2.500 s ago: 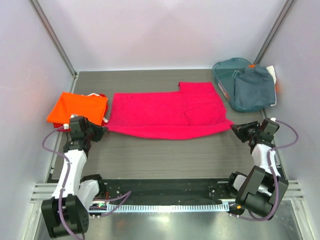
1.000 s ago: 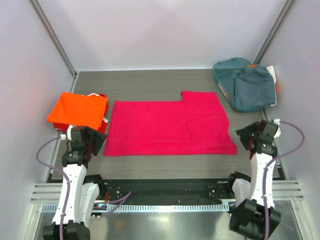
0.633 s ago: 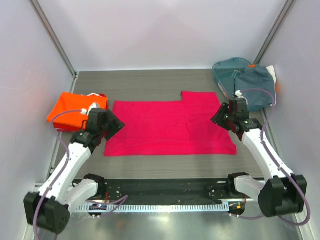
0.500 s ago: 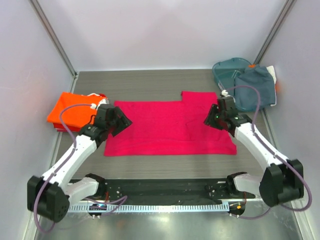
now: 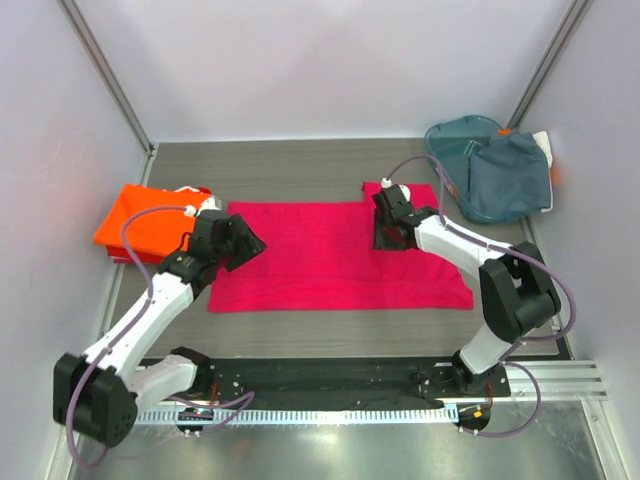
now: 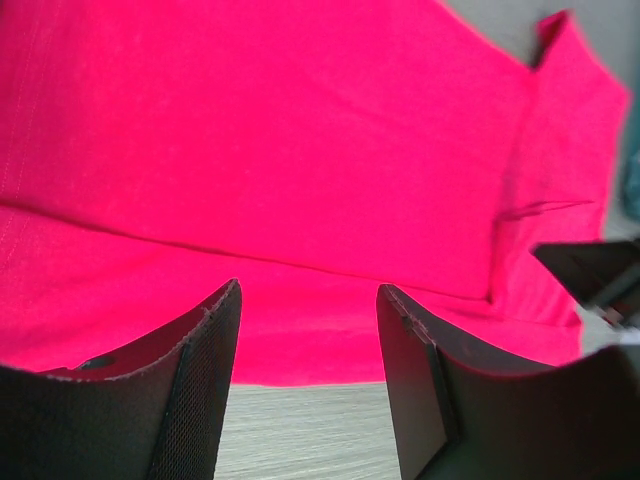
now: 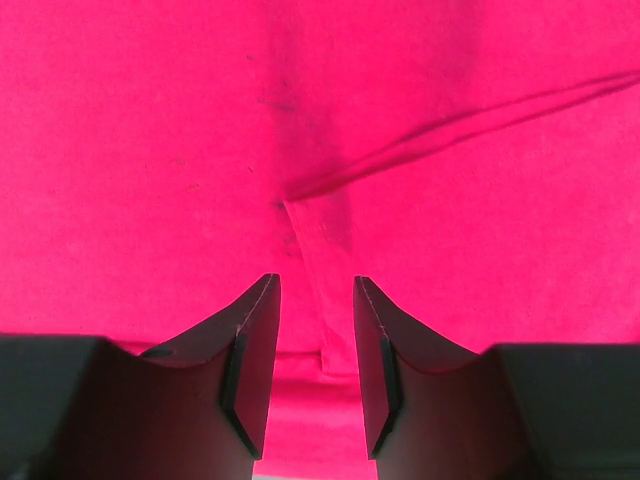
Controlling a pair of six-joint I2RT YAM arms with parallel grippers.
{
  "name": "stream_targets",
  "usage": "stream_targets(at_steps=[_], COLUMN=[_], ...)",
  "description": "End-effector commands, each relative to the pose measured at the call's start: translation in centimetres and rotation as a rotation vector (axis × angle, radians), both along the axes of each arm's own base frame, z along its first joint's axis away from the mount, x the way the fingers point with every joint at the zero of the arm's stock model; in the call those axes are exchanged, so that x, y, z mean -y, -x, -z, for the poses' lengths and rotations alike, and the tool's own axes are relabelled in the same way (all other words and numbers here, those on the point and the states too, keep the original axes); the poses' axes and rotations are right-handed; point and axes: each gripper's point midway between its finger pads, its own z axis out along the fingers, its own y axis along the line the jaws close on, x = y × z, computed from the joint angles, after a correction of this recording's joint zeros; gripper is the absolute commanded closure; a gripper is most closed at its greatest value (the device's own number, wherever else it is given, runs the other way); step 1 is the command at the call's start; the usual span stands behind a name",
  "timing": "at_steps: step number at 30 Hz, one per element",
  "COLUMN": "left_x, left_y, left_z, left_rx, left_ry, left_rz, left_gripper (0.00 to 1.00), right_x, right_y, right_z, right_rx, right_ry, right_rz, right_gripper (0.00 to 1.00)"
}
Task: Fold and stack the t-shirts
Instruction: Fold the tshirt
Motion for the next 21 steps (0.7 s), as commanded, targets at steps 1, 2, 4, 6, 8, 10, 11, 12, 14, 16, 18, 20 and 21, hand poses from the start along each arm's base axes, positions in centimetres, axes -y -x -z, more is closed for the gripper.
stream_targets(at_steps=[1, 2, 4, 6, 8, 10, 11, 12, 14, 16, 18, 20, 21], left_x=[0.0, -0.1, -0.6, -0.8, -0.9, -0.8, -0.8, -0.7, -0.6, -0.5, -0.5, -0.5, -0.5], left_y=[1.2, 1.5, 2.0, 2.5, 2.7, 2.7, 2.8, 2.8, 2.7, 2.7, 2.6, 2.6, 2.6], left_z=[-1.3, -1.2, -1.2, -0.6, -0.1, 0.2, 0.6, 0.6, 0.8, 1.1, 1.1, 1.3, 1.2], left_rx=[0.060, 0.062, 0.067, 0.055, 0.045, 0.035, 0.022, 0.019, 0.012, 0.006, 0.004, 0.002, 0.005], left_ry=[0.025, 0.025, 0.016, 0.006, -0.002, -0.005, -0.008, -0.008, -0.007, -0.008, -0.008, -0.009, -0.005], left_rz=[0.027, 0.027, 0.022, 0.022, 0.026, 0.033, 0.036, 0.039, 0.043, 0.045, 0.045, 0.045, 0.045], left_gripper=[0.42, 0.43, 0.43, 0.42, 0.43, 0.42, 0.42, 0.43, 0.43, 0.43, 0.44, 0.44, 0.44], right_x=[-0.7, -1.0, -1.4, -1.7, -1.7, -1.7, -1.6, -1.6, -1.4, -1.1, -1.0, -1.0, -0.9], right_y=[-2.4, -2.6, -2.8, -3.2, -3.4, -3.5, -3.7, -3.7, -3.8, -3.8, -3.7, -3.8, -3.7], right_z=[-1.3, -1.1, -0.1, -0.1, 0.4, 0.8, 1.1, 1.3, 1.6, 1.8, 2.1, 2.0, 2.3], right_rx=[0.078, 0.076, 0.059, 0.064, 0.052, 0.041, 0.034, 0.025, 0.012, 0.007, 0.001, 0.000, -0.008], right_ry=[0.036, 0.041, 0.059, 0.073, 0.103, 0.117, 0.133, 0.137, 0.156, 0.173, 0.180, 0.181, 0.186], right_rz=[0.006, 0.004, -0.001, 0.004, 0.010, 0.010, 0.016, 0.014, 0.020, 0.030, 0.034, 0.034, 0.033], right_gripper=[0.59, 0.60, 0.62, 0.62, 0.62, 0.62, 0.62, 0.62, 0.62, 0.63, 0.63, 0.63, 0.63])
